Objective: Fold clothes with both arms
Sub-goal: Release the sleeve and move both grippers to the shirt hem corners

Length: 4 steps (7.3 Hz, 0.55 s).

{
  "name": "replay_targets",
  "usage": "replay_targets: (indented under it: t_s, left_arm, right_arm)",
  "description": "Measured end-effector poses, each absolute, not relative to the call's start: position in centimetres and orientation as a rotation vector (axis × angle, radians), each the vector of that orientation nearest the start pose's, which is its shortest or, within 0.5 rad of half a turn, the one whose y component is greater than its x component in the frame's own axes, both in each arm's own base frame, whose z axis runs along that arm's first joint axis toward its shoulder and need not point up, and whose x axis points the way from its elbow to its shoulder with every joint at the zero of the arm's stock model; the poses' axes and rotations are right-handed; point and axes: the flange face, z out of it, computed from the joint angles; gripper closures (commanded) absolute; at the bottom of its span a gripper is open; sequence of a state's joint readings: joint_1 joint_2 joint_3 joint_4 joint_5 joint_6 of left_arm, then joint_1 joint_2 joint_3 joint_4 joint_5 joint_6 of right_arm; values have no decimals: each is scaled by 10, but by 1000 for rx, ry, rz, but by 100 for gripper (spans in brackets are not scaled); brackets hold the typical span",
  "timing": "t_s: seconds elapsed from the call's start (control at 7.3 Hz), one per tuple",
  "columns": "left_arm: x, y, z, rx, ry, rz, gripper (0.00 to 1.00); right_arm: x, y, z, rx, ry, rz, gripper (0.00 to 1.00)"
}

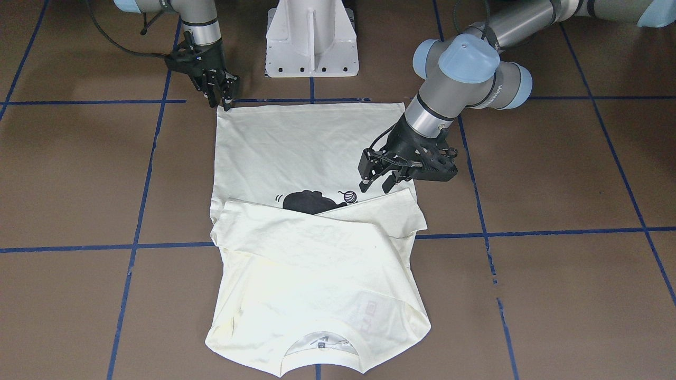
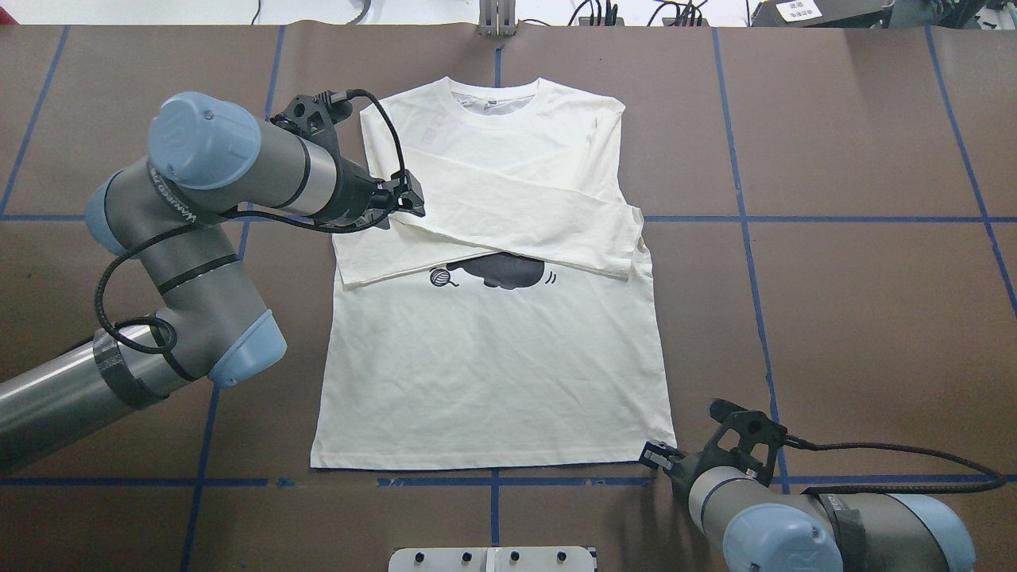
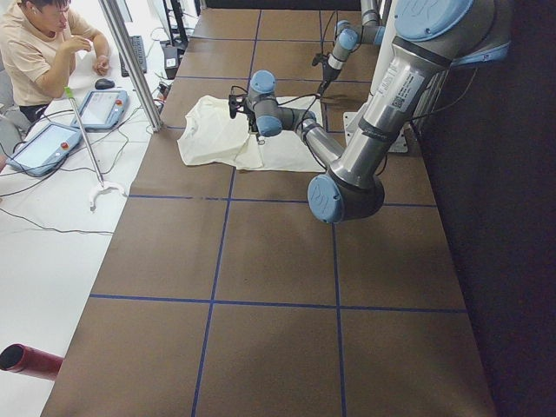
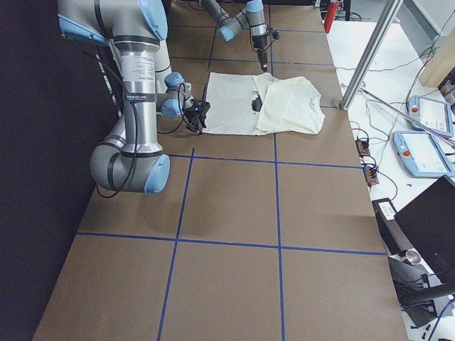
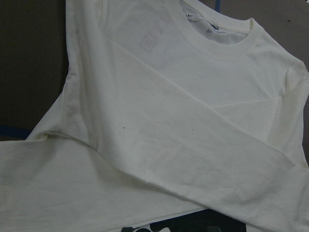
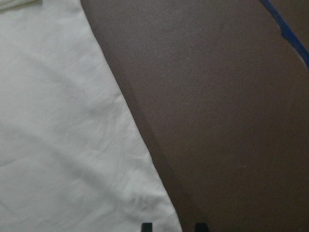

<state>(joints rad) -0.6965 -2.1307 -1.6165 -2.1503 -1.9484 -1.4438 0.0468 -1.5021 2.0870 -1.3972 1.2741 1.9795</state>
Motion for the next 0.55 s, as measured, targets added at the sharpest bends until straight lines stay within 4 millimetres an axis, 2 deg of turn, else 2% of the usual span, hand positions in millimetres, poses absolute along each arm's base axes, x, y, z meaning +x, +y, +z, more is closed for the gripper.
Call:
replay_targets:
  t_s: [0.41, 0.55]
  left_arm:
    - [451, -505, 240, 166, 1207, -280, 38]
    - [444, -499, 245, 141, 1193, -319, 38]
  right_arm:
    - [-488, -184, 371, 141, -796, 539, 100]
    - [-485, -185, 366, 137, -807, 541, 100]
